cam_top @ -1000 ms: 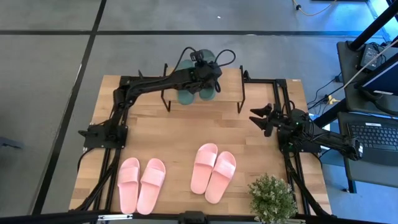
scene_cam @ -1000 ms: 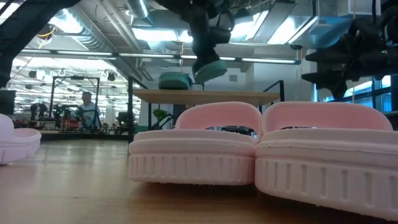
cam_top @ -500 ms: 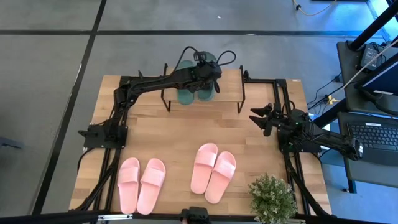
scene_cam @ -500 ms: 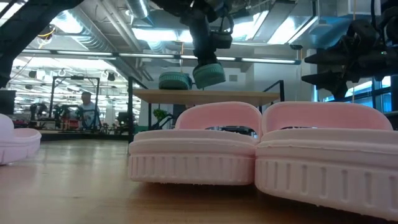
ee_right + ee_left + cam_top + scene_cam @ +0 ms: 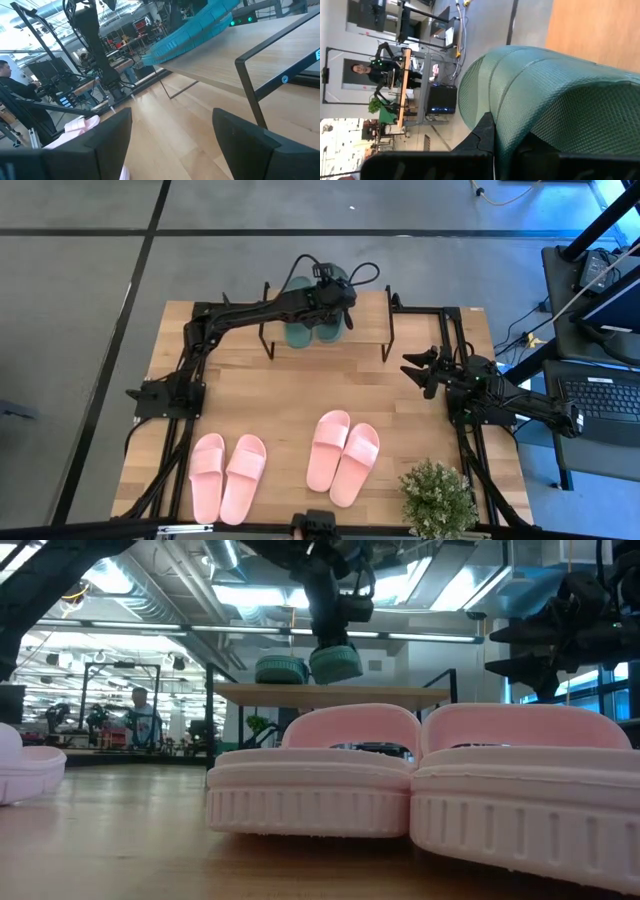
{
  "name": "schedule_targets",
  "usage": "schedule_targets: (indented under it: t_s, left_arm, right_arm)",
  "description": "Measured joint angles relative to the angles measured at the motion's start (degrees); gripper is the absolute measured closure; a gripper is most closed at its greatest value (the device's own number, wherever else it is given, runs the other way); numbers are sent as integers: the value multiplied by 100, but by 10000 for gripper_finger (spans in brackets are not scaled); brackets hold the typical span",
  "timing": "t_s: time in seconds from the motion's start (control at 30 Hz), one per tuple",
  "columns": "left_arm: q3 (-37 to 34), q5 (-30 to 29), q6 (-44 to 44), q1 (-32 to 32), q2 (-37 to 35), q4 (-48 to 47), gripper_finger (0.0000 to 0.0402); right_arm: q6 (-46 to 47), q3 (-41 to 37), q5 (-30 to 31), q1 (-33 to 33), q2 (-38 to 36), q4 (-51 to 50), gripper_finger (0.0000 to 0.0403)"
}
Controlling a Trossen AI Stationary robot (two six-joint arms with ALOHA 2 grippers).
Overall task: Pick and place slides into the shelf
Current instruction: Put the green slide on the shelf
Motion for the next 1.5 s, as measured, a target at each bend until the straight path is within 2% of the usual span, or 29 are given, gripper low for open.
schedule_targets:
  t_s: [0.97, 1.5]
  left_arm:
    - [4, 152, -49, 88, 270, -63, 397]
    - [9, 157, -127, 77, 388, 77, 377]
  right_arm:
    - [-22, -1, 0, 0, 7, -17, 126]
    - [-26, 0, 0, 0, 60, -20, 126]
